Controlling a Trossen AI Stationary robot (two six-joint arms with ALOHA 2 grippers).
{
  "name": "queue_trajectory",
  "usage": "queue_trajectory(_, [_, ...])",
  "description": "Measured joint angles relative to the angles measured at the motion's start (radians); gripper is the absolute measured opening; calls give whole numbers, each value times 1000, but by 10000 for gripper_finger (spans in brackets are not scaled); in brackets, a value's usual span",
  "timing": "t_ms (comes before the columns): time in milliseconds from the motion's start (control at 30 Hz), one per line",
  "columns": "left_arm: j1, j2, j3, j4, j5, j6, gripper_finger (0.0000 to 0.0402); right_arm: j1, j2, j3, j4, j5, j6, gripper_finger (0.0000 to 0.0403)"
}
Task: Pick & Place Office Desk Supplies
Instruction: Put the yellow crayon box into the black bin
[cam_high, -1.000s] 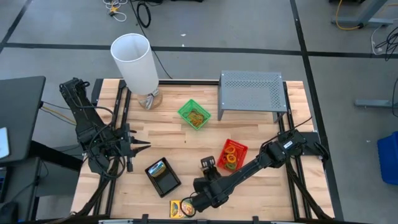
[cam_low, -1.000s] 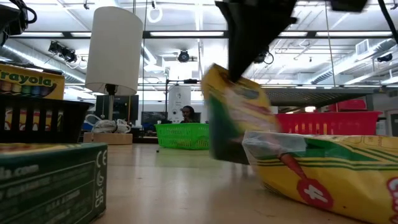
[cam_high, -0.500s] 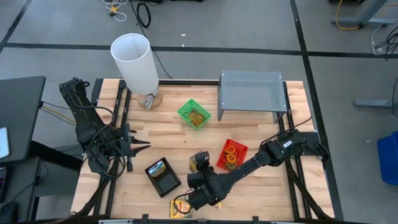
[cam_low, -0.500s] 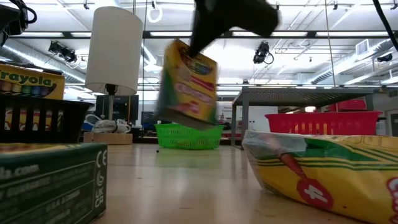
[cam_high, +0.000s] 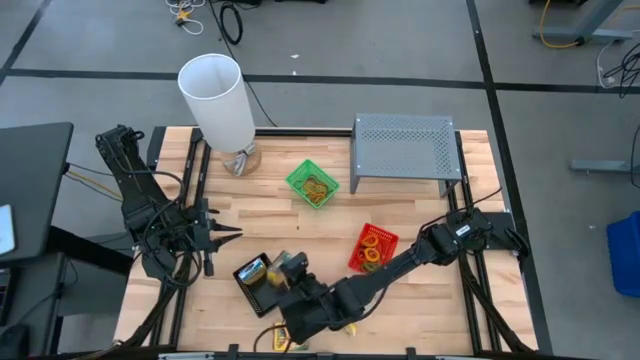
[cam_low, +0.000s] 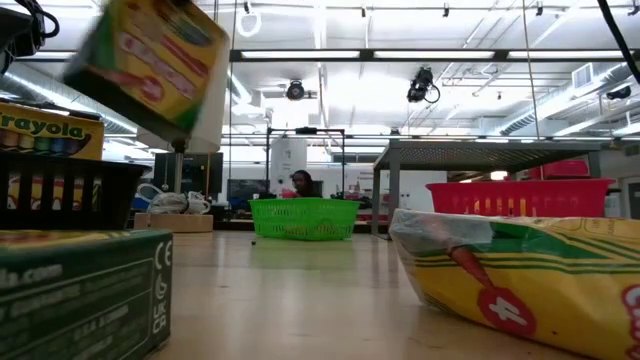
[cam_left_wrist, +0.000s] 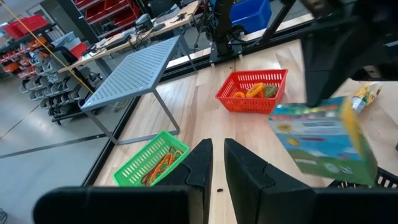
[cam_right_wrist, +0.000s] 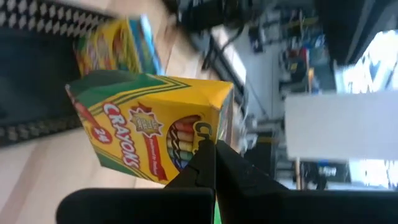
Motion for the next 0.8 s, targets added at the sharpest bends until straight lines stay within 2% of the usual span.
queue_trajectory(233, [0, 0, 0, 0, 0, 0, 50, -25, 2, 0, 170, -90, -165, 0])
queue_trajectory(600, [0, 0, 0, 0, 0, 0, 50, -42, 15, -8, 265, -277, -164, 0])
queue_trajectory(800, [0, 0, 0, 0, 1, 0, 50, -49, 39, -8, 301, -303, -157, 0])
